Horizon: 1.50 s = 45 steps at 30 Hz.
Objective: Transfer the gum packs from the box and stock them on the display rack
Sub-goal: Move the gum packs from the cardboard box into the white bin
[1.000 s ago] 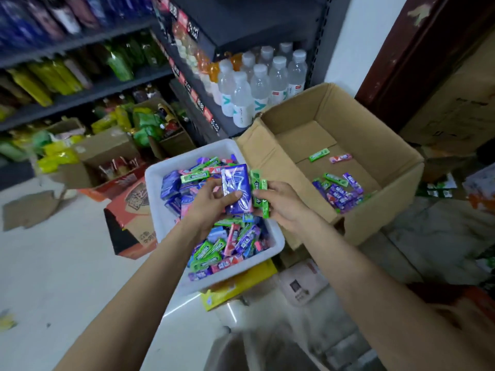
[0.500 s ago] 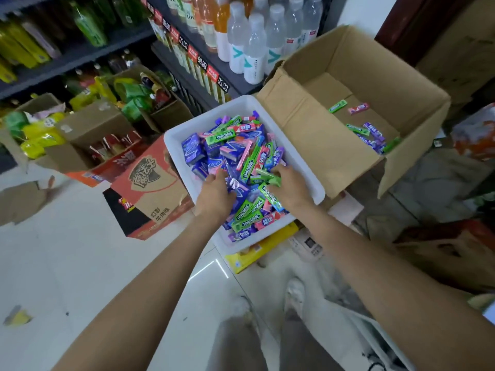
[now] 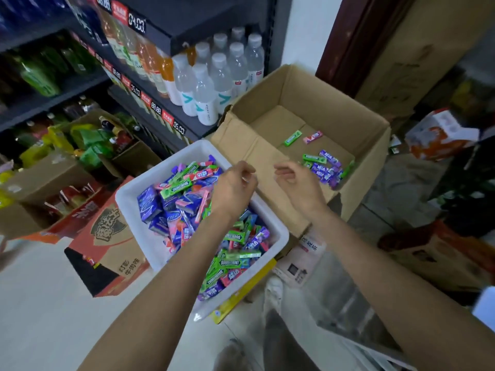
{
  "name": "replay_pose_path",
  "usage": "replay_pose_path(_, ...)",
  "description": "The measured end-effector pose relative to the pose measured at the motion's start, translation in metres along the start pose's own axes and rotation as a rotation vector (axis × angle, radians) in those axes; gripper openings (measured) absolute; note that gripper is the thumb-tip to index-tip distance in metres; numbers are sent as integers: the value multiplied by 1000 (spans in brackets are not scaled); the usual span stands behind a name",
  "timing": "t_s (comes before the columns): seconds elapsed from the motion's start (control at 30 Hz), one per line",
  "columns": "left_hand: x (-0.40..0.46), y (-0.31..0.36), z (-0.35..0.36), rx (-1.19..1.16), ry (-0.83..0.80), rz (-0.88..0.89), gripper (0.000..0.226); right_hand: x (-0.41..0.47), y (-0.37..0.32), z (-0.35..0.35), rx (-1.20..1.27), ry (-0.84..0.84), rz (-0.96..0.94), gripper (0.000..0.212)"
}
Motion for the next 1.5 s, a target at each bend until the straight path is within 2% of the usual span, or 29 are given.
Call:
replay_pose_path(0.13, 88, 39, 42, 17, -38, 57, 19, 67, 15, -61, 35, 101, 68, 21)
replay_pose_path(0.23, 149, 42, 91, 87, -166, -19, 23, 123, 48, -83, -16, 67, 203, 24)
replay_pose_path(0.33, 185, 23, 135, 142, -284, -103, 25, 166, 69, -90, -186, -2, 271, 30)
replay_pose_path(0.43, 204, -2, 166, 163, -354, -166, 30, 197, 88, -77, -372, -148, 298, 55)
replay_pose_path(0.53, 218, -25, 197, 253, -469, -153, 42, 218, 109, -59, -602, -304, 278, 84)
replay_pose_path(0.67, 233, -44, 222, 403, -550, -66, 53, 238, 131, -45, -700, -422, 245, 103)
replay_pose_path(0.77, 236, -50, 225, 549, -521, -65, 49, 245, 143, -37, -783, -476, 194, 110)
replay_pose_path(0.87, 236, -52, 225, 646, -473, -59, 48, 248, 149, -40, -816, -441, 165, 110)
replay_pose_path(0.97, 234, -62, 225, 591, -455, -103, 50, 252, 147, -47, -833, -364, 166, 103)
replay_pose_path(1.1, 230, -75, 219, 429, -401, -194, 45, 261, 136, -56, -755, -177, 159, 72)
replay_pose_path(1.2, 228, -84, 214, 306, -366, -251, 42, 266, 134, -56, -647, -108, 226, 56)
replay_pose_path(1.33, 230, -91, 205, 383, -343, -262, 38, 264, 135, -48, -564, -94, 277, 44)
replay_pose_path(1.43, 235, -74, 210, 515, -367, -145, 47, 260, 137, -38, -395, -184, 265, 54)
replay_pose_path(1.5, 237, -70, 219, 570, -420, -94, 49, 259, 137, -34, -394, -225, 231, 56)
Point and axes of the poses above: each hand's wrist, its own x-axis towards the middle knuckle, its own z-axis out of the palm, y = z × x, the point moved 10 cm from there along x, towards the middle knuckle, and after that the axes turned 11 degrees about z, right-handed, at the moved point
